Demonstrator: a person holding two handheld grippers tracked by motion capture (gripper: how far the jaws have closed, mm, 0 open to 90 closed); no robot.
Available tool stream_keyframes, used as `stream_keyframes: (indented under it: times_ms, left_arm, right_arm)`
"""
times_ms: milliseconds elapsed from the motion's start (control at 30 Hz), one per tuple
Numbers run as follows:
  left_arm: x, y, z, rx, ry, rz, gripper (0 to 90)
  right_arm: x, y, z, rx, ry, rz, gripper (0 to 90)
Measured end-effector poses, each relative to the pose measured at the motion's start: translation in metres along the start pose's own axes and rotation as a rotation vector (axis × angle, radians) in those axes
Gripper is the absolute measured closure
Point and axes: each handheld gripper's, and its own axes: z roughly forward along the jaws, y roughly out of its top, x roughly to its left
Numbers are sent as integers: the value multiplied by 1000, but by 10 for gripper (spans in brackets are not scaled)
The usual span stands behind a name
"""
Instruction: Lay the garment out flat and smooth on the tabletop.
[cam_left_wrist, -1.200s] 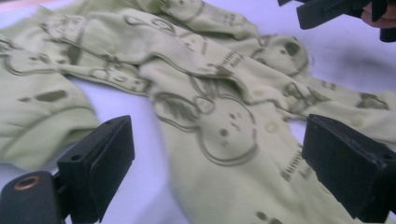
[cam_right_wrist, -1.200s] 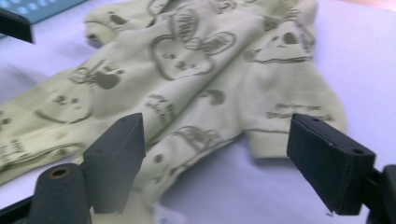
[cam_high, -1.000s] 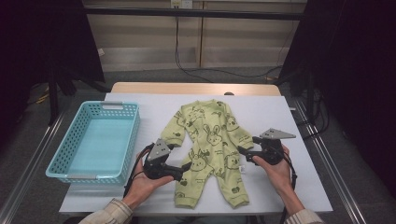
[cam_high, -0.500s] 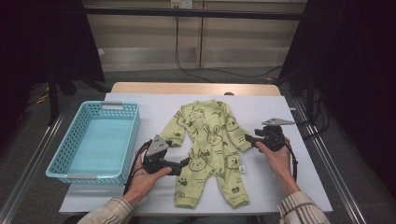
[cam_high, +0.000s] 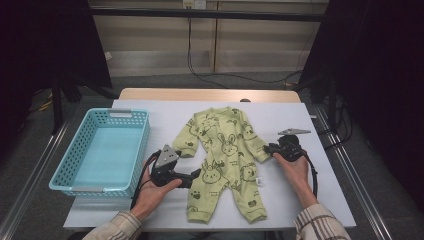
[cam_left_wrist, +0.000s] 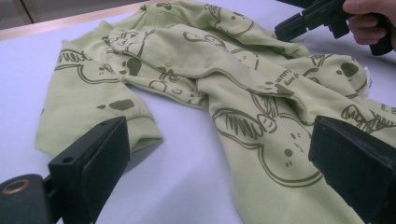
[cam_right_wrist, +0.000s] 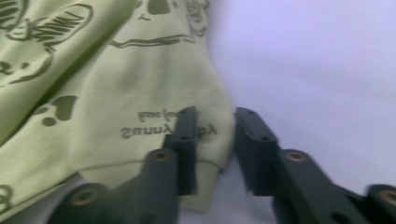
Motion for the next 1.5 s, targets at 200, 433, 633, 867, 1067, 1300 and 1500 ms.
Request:
stream_keyframes:
  times_ms: [200,433,633,867,1067,1300,1500]
  left_arm:
    - [2,0,-1,7,3,-2,56]
    - [2,0,-1,5,8,-3,56]
    - [2,-1,0,-1,8,-9,56]
    - [1,0,0,-3,12,-13,57]
    - [3,0,-1,2,16,-5,56]
    - [2,0,0,-1,15,-8,57]
    - [2,0,0,-1,15,-9,56]
  right_arm:
    - [-2,2,-4,-13,-5,4,876]
    - [-13,10,-26,-98,-44,21,881]
    - [-26,18,-39,-146,-86,17,882]
    - [-39,31,-43,-158,-134,1,883]
    - [-52,40,-44,-166,-176,9,884]
    - [-67,44,-42,-165,-215,21,884]
    - [-73,44,-42,-166,-233,37,884]
